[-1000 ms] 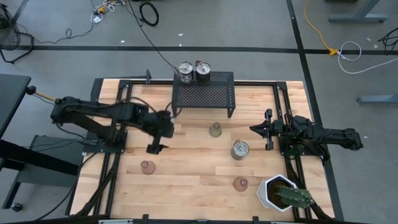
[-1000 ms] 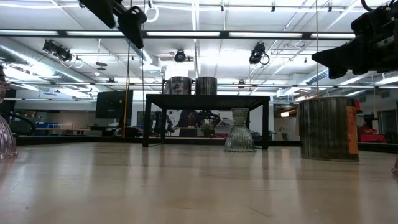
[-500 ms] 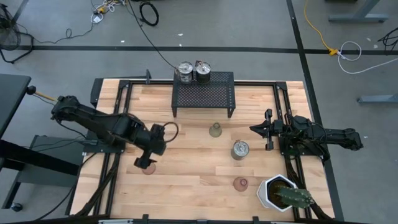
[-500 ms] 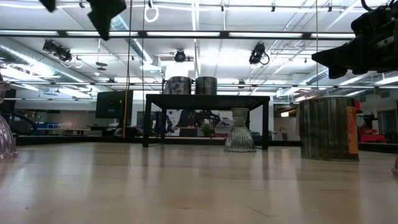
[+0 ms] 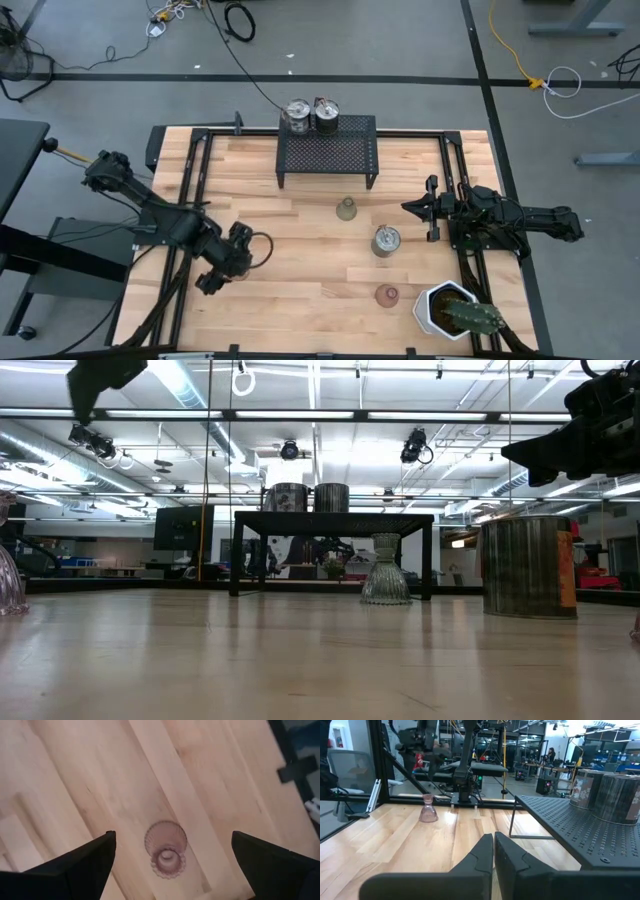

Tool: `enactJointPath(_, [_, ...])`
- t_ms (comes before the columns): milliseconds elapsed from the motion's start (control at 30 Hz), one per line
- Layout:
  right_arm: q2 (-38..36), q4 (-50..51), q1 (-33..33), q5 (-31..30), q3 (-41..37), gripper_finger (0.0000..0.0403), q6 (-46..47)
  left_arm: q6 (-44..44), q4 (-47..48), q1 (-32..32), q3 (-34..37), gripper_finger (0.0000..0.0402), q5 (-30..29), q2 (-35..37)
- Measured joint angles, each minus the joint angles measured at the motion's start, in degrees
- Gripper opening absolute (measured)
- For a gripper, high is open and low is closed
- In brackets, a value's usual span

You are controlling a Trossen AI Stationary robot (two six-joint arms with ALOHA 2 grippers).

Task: Pick & Place candle stick holders
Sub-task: Put the left pink vase candle holder on the shelf

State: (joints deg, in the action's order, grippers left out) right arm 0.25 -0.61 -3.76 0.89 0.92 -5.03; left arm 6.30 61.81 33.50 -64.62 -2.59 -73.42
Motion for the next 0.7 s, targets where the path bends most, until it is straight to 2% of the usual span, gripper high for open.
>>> enactJointPath(200, [0.0, 0.0, 0.0, 0.0, 0.0, 0.0020, 0.0, 2.0, -1.0, 2.4, 5.4, 0.0397, -1.6, 1.1])
enactJointPath(700, [0.0, 0.0, 0.0, 0.0, 0.0, 0.0020, 0.0, 9.5, -8.3, 2.5, 14.4, 0.0397, -3.4, 1.1])
